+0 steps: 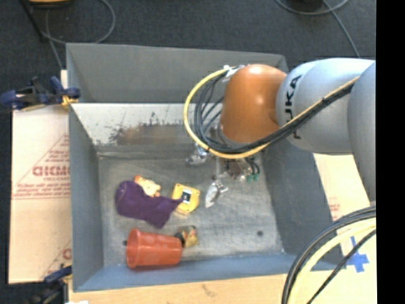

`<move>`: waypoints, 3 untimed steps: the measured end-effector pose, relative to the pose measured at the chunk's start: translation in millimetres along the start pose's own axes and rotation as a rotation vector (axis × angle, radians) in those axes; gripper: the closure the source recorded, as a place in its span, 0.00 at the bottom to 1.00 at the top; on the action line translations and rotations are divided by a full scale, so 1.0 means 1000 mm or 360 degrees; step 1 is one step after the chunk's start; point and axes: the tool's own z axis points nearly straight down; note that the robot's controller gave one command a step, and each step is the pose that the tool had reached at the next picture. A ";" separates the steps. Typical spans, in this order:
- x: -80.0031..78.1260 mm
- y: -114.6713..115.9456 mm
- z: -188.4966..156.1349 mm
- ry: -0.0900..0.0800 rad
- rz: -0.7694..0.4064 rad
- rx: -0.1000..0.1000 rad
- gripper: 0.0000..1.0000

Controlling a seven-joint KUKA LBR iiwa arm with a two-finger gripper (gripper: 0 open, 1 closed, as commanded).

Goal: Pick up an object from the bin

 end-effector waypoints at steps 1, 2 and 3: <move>-0.036 0.028 0.047 -0.0003 0.0158 0.0014 1.00; -0.036 0.028 0.047 -0.0004 0.0158 0.0013 1.00; -0.029 0.044 -0.119 -0.0018 0.0180 0.0005 1.00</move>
Offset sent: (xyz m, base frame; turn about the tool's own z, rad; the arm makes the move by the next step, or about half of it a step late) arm 0.0000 0.0000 0.0000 0.0000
